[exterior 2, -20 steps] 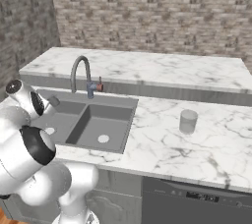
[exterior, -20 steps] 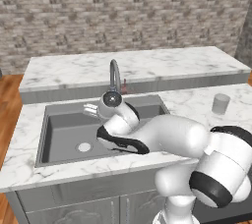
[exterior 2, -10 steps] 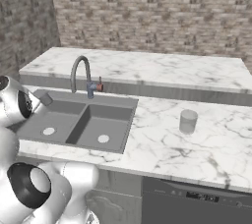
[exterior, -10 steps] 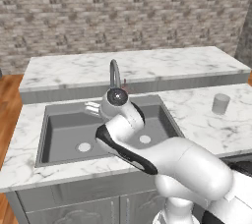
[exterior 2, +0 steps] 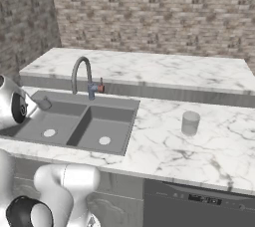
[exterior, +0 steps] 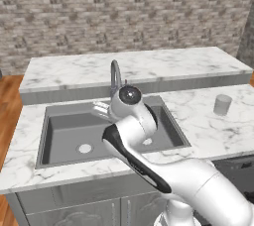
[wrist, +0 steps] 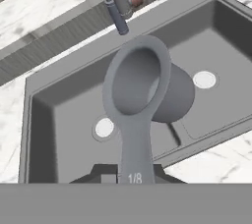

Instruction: Move any existing items from the left basin to the right basin for drying. Then move the glass cup from the counter to the left basin of the sink for washing.

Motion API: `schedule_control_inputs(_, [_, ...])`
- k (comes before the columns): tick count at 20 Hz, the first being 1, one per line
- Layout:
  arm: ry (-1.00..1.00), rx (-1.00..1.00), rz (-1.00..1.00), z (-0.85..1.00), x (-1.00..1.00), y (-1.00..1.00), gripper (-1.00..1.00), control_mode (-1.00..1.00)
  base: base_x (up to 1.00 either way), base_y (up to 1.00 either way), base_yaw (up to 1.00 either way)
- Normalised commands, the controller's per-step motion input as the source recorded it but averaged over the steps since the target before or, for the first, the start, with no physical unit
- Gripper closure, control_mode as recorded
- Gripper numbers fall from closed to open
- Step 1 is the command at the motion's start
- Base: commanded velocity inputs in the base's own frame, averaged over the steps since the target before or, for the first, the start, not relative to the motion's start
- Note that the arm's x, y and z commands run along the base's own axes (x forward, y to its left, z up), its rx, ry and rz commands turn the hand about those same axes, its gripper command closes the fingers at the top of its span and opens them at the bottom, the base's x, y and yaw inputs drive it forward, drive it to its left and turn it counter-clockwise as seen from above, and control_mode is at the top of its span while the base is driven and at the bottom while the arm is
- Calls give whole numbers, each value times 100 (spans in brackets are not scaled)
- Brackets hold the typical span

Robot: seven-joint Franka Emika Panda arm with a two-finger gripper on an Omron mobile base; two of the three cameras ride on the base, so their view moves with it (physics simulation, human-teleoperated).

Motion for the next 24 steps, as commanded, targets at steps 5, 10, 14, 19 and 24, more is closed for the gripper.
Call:
schedule_control_inputs(5, [4, 8, -5, 0, -49, -25, 100, -100, 0, 0, 0])
schedule_control_inputs(10, [2, 6, -7, 3, -27, -43, 100, -100, 0, 0, 0])
schedule_control_inputs(14, [2, 3, -6, 1, -8, -49, 100, -100, 0, 0, 0])
schedule_control_inputs(19, [2, 1, -5, 0, 0, -47, 100, -100, 0, 0, 0])
schedule_control_inputs(24, [4, 1, -5, 0, 1, -46, 100, -100, 0, 0, 0])
